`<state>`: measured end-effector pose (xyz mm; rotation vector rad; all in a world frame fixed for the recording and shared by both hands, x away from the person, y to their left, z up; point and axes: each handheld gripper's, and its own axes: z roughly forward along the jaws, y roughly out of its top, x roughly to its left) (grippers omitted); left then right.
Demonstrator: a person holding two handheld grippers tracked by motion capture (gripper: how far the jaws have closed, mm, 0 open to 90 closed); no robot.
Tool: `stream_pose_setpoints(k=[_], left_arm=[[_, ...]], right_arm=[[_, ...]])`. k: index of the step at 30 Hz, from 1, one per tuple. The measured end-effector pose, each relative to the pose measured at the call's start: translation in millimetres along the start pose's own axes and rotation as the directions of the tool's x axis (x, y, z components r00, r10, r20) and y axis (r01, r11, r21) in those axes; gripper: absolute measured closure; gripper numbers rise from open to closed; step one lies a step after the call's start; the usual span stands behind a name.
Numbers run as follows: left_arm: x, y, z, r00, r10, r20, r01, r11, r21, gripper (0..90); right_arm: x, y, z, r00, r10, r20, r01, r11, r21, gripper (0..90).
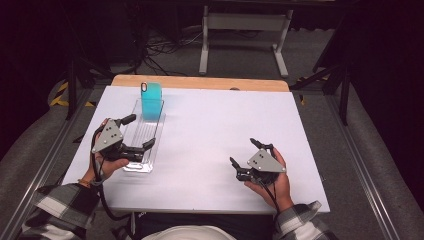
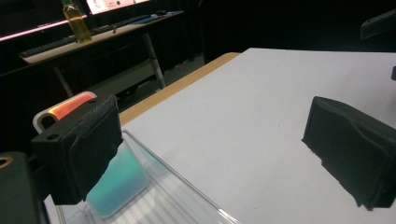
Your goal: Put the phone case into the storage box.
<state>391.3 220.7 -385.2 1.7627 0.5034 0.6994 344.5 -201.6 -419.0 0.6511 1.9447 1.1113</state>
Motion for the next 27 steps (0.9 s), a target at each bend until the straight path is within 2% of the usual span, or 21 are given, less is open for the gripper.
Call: stream_pose_setpoints(k=[14, 24, 25, 27], left_arm=[[-9.9, -2.3, -1.0, 0.9999, 0.005, 0.014, -0.005, 1.0000, 0.005, 5.1], [-21.8, -1.4, -1.3, 0.9992, 0.017, 0.037, -0.017, 0.9999, 0.000, 5.4], [-23.4, -1.8, -1.3, 0.9991, 0.008, 0.042, -0.008, 1.0000, 0.002, 5.5], [-25.3, -2.2, -0.7, 0.9993, 0.012, 0.036, -0.013, 0.9999, 0.004, 5.6]], right_arm=[[0.2, 1.8, -1.5, 1.0000, 0.006, 0.000, -0.006, 0.9999, -0.010, 13.4], [1.4, 3.1, -2.3, 1.0000, 0.003, -0.005, -0.003, 0.9999, -0.013, 13.4], [1.5, 3.2, -2.5, 1.0000, 0.003, -0.005, -0.003, 0.9999, -0.014, 13.4], [1.6, 3.6, -2.8, 1.0000, 0.000, -0.005, 0.000, 0.9999, -0.017, 13.4]])
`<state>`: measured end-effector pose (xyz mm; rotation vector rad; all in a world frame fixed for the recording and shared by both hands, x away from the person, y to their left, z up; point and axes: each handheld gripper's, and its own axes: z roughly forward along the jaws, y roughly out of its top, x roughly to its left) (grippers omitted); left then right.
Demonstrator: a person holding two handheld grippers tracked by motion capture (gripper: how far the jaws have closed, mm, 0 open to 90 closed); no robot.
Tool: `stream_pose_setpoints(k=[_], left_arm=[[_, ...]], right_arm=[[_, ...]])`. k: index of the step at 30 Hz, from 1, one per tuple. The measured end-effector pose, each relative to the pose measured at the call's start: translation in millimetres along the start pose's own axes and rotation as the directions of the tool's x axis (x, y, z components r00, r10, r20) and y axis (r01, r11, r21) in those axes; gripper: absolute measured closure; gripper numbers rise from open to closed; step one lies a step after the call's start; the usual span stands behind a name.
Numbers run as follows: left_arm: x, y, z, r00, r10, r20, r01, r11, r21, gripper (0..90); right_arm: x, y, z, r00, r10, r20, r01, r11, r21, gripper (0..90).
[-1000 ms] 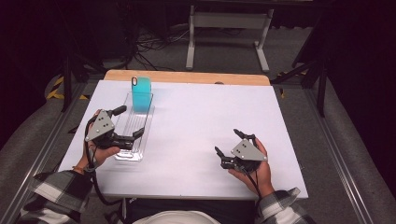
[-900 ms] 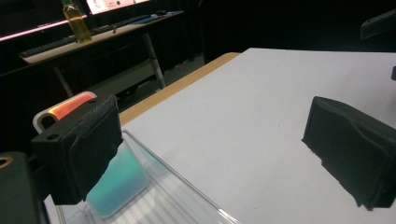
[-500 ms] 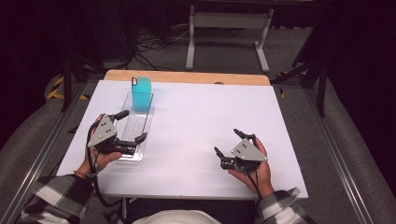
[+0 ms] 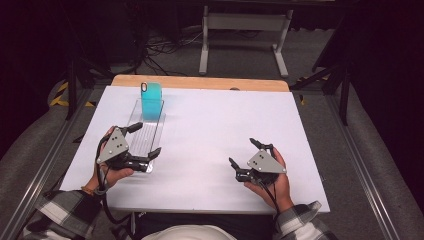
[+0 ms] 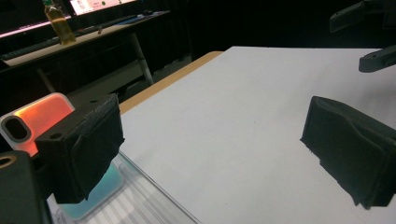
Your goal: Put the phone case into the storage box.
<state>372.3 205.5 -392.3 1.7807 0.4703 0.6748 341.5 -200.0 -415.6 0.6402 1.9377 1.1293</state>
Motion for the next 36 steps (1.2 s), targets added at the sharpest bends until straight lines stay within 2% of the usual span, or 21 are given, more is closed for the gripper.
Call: stream_pose_setpoints(k=[3, 4, 8, 10, 18, 21, 28, 29, 30, 32, 36], left_arm=[[-3.6, -0.4, 0.7, 1.0000, -0.001, -0.003, 0.001, 1.0000, 0.003, 6.0], [-5.5, -0.2, 1.1, 0.9999, 0.017, -0.004, -0.017, 0.9999, 0.005, 6.0], [-11.6, -1.3, 2.2, 0.9999, 0.010, 0.006, -0.010, 0.9999, 0.010, 6.2], [-14.9, -2.2, 3.2, 0.9996, 0.028, 0.009, -0.028, 0.9995, 0.015, 6.2], [-23.3, -8.2, 6.1, 0.9993, 0.016, 0.033, -0.017, 0.9994, 0.030, 6.4], [-27.2, -10.2, 7.1, 0.9991, 0.004, 0.042, -0.005, 0.9998, 0.021, 6.8], [-35.5, -14.2, 9.4, 0.9974, 0.007, 0.072, -0.010, 0.9993, 0.035, 6.8], [-37.2, -14.8, 10.3, 0.9974, -0.003, 0.072, 0.001, 0.9996, 0.027, 6.8], [-37.4, -14.8, 10.3, 0.9972, 0.008, 0.075, -0.011, 0.9993, 0.037, 6.8], [-39.1, -16.2, 11.5, 0.9962, -0.005, 0.087, 0.002, 0.9993, 0.036, 6.8], [-43.4, -19.2, 15.3, 0.9951, 0.005, 0.098, -0.010, 0.9985, 0.054, 7.0]], right_arm=[[0.5, 0.7, 0.1, 1.0000, 0.002, -0.001, -0.002, 1.0000, -0.002, 13.4], [1.1, 1.0, 0.5, 1.0000, 0.001, -0.002, -0.001, 1.0000, -0.003, 13.4], [2.8, 1.8, 0.8, 0.9999, -0.008, -0.010, 0.007, 1.0000, -0.005, 13.3], [2.8, 2.0, 0.9, 0.9999, -0.007, -0.010, 0.007, 0.9999, -0.007, 13.3], [5.8, 3.4, 1.2, 0.9997, -0.009, -0.021, 0.009, 0.9999, -0.012, 13.1], [5.9, 3.8, 1.0, 0.9997, -0.010, -0.023, 0.010, 0.9998, -0.016, 13.1], [6.9, 4.9, 0.9, 0.9995, -0.009, -0.029, 0.008, 0.9998, -0.020, 13.0], [7.3, 5.1, 0.8, 0.9995, -0.007, -0.031, 0.006, 0.9998, -0.021, 13.0], [7.7, 5.2, 0.9, 0.9995, -0.007, -0.032, 0.006, 0.9998, -0.020, 13.0], [7.9, 5.4, 1.1, 0.9994, -0.009, -0.034, 0.008, 0.9997, -0.021, 12.8], [8.2, 5.8, 1.1, 0.9993, -0.008, -0.037, 0.007, 0.9997, -0.024, 12.5]])
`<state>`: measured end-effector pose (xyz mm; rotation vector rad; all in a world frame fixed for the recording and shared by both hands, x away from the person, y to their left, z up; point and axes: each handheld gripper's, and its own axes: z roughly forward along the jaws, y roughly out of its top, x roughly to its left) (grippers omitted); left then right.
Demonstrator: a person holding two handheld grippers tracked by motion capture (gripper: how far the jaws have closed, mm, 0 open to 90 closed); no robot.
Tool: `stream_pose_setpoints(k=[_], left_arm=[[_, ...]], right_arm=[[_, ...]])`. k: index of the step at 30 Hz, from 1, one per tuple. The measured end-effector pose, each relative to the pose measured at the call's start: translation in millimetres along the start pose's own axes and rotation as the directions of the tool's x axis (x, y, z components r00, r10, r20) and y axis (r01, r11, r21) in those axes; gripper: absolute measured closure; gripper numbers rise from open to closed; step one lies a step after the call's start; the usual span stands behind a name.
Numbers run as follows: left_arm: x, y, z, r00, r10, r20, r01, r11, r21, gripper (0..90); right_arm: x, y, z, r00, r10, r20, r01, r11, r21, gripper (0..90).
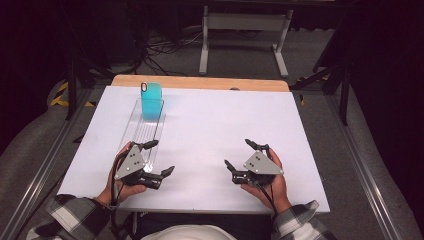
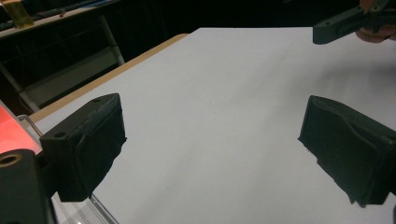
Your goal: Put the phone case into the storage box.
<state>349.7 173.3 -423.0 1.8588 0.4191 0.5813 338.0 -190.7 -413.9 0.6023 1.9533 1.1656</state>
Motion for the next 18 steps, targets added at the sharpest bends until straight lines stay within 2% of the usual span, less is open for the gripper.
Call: stream_pose_setpoints(k=[7, 9, 11, 15, 18], left_arm=[[-0.4, -3.9, 3.8, 0.9997, -0.016, 0.020, 0.016, 0.9999, 0.006, 7.1], [0.5, -5.0, 5.6, 0.9995, -0.006, 0.030, 0.005, 0.9998, 0.017, 7.5], [0.7, -7.5, 8.1, 0.9983, -0.032, 0.049, 0.031, 0.9994, 0.018, 7.6], [-0.5, -9.3, 10.8, 0.9989, -0.019, 0.043, 0.018, 0.9993, 0.033, 7.7], [-0.5, -9.7, 10.8, 0.9983, -0.032, 0.048, 0.030, 0.9991, 0.030, 7.7]], right_arm=[[-0.4, 0.6, 0.5, 0.9997, 0.014, -0.018, -0.014, 0.9999, -0.007, 10.9], [-0.9, 0.5, 0.4, 0.9993, 0.026, -0.029, -0.026, 0.9996, -0.007, 9.2], [-1.2, 0.9, 0.3, 0.9989, 0.033, -0.032, -0.033, 0.9994, -0.007, 6.1], [-1.9, 2.0, -0.3, 0.9977, 0.055, -0.039, -0.056, 0.9982, -0.024, 3.9], [-2.1, 2.5, 0.2, 0.9974, 0.058, -0.041, -0.060, 0.9979, -0.024, 3.8]])
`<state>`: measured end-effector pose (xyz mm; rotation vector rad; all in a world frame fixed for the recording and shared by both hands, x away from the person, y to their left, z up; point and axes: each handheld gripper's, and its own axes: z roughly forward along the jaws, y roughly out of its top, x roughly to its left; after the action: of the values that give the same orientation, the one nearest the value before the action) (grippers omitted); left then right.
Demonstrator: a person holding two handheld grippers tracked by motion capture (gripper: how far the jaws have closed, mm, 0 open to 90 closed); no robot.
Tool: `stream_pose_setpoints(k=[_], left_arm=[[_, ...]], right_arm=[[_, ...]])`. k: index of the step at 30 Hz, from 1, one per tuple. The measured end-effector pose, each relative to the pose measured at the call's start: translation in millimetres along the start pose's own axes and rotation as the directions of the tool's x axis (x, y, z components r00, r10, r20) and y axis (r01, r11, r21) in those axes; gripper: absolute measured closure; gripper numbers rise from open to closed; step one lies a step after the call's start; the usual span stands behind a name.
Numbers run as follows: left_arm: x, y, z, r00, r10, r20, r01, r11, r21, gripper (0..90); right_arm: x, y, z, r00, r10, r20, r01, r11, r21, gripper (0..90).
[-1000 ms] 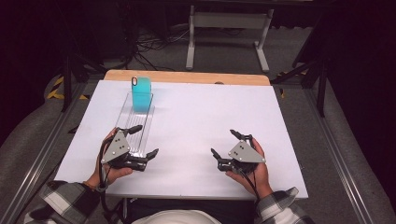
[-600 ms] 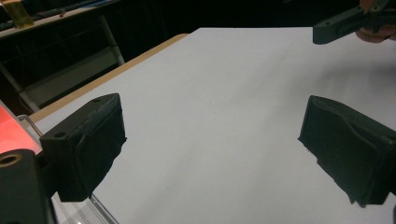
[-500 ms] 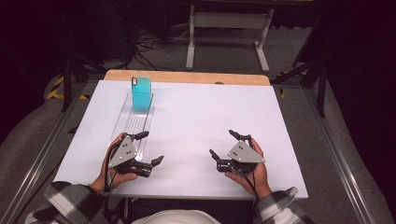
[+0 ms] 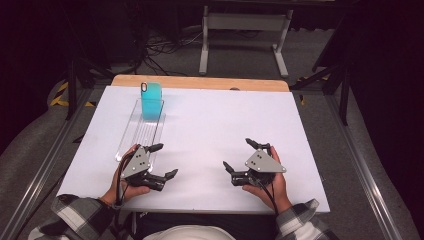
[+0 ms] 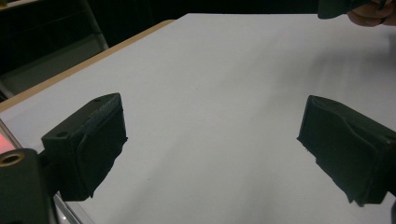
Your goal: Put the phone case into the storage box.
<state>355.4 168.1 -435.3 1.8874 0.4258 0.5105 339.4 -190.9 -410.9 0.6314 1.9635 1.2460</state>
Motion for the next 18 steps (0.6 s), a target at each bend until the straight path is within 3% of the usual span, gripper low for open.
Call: stream_pose_setpoints(k=[2, 18], left_arm=[[1.5, 0.6, -1.1, 0.9999, 0.012, -0.001, -0.012, 0.9999, 0.000, 6.9], [4.2, 2.3, -2.4, 0.9999, -0.013, -0.001, 0.013, 0.9999, -0.007, 4.9]], right_arm=[[-0.2, 0.0, 0.5, 1.0000, 0.003, -0.006, -0.003, 1.0000, 0.006, 3.5], [1.3, 0.0, -1.3, 0.9998, -0.020, -0.008, 0.020, 0.9998, 0.002, 4.0]])
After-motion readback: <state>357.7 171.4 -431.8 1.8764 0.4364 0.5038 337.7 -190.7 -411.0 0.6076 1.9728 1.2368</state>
